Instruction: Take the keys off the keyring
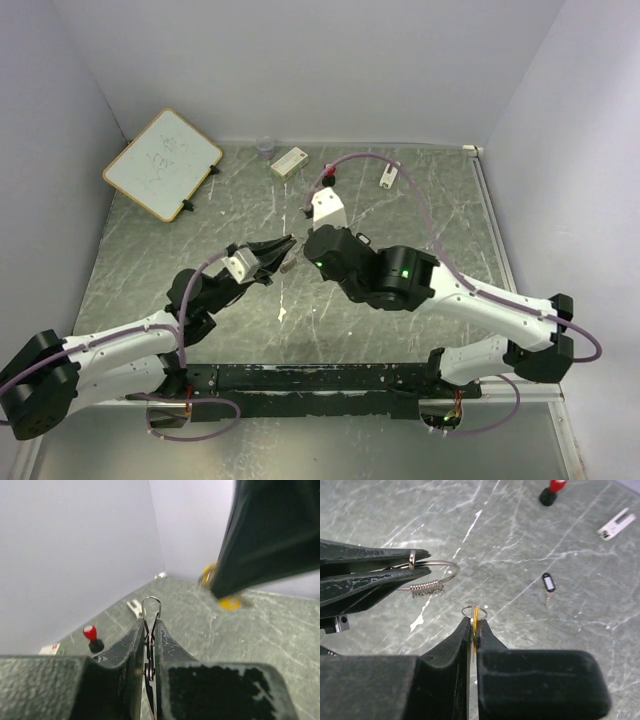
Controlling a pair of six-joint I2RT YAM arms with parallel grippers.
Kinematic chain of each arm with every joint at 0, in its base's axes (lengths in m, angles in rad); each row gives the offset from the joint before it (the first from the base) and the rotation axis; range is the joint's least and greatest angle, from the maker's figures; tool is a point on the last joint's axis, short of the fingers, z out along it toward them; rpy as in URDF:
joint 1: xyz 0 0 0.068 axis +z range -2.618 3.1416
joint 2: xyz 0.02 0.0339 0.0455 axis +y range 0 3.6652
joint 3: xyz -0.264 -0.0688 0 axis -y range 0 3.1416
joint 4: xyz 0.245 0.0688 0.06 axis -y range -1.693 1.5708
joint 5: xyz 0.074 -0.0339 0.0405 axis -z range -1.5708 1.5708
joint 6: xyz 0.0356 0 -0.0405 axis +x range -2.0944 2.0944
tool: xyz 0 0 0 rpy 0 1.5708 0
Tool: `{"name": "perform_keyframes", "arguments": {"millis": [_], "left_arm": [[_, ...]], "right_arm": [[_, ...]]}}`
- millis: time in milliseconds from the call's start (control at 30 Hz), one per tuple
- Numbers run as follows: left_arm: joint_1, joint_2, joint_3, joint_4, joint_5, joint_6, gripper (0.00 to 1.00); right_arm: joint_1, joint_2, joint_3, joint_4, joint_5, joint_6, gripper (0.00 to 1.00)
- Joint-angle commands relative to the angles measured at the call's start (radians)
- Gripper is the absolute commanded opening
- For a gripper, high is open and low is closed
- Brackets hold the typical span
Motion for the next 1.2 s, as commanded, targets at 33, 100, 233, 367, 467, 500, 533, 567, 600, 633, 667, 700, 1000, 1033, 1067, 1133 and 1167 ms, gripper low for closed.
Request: {"name": "perform_keyframes", "arguments": {"millis": [33,100,233,367,467,500,533,567,600,633,667,700,1000,1033,1067,1133,1167], "left_arm": [[-0.001,0.046,0.039,-0.158,-0.153,-0.026,0.12],[0.015,0.078,0.075,-0.226,-0.164,-0.065,0.12],[0.093,0.155,0.098,-0.246,-0.077,-0.192,0.12],[0.189,0.212,0.074,-0.198,0.004,-0.301,0.12],[0.271,0.278,0.047,-0.113,0.084,-0.388,0.12],[0.296,0.301,0.037,-0.069,0.113,-0.412,0.12],[0.319,0.328,0.026,-0.027,0.139,-0.436,0.12],[0.337,0.354,0.019,0.035,0.169,-0.454,0.12],[0.349,0.38,0.014,0.077,0.189,-0.468,0.12],[0.358,0.408,0.017,0.104,0.212,-0.476,0.11],[0.363,0.433,0.024,0.122,0.228,-0.478,0.11],[0.365,0.456,0.034,0.135,0.246,-0.479,0.11],[0.401,0.675,0.062,0.401,0.35,-0.641,0.1],[0.409,0.702,0.064,0.431,0.356,-0.655,0.1],[0.418,0.731,0.065,0.456,0.362,-0.668,0.1],[0.439,0.787,0.074,0.508,0.376,-0.687,0.11],[0.449,0.815,0.085,0.525,0.383,-0.694,0.11]], "right_arm": [[-0.016,-0.088,-0.048,0.047,0.17,-0.003,0.0],[-0.061,-0.108,-0.077,0.094,0.15,-0.024,0.0],[-0.305,-0.141,-0.185,0.244,-0.063,-0.077,0.0],[-0.498,-0.121,-0.299,0.36,-0.254,-0.102,0.0],[-0.591,-0.067,-0.361,0.441,-0.356,-0.113,0.0],[-0.617,-0.044,-0.373,0.467,-0.392,-0.116,0.0],[-0.637,-0.02,-0.382,0.489,-0.424,-0.116,0.0],[-0.653,0.002,-0.39,0.514,-0.451,-0.114,0.0],[-0.665,0.024,-0.396,0.539,-0.473,-0.113,0.0],[-0.673,0.041,-0.402,0.561,-0.49,-0.111,0.0],[-0.678,0.059,-0.407,0.585,-0.507,-0.109,0.0],[-0.681,0.075,-0.408,0.604,-0.521,-0.108,0.0],[-0.691,0.229,-0.408,0.723,-0.634,-0.1,0.0],[-0.691,0.25,-0.407,0.734,-0.644,-0.1,0.0],[-0.691,0.269,-0.405,0.743,-0.653,-0.099,0.0],[-0.692,0.309,-0.401,0.765,-0.669,-0.099,0.0],[-0.691,0.328,-0.399,0.775,-0.677,-0.098,0.0]]}}
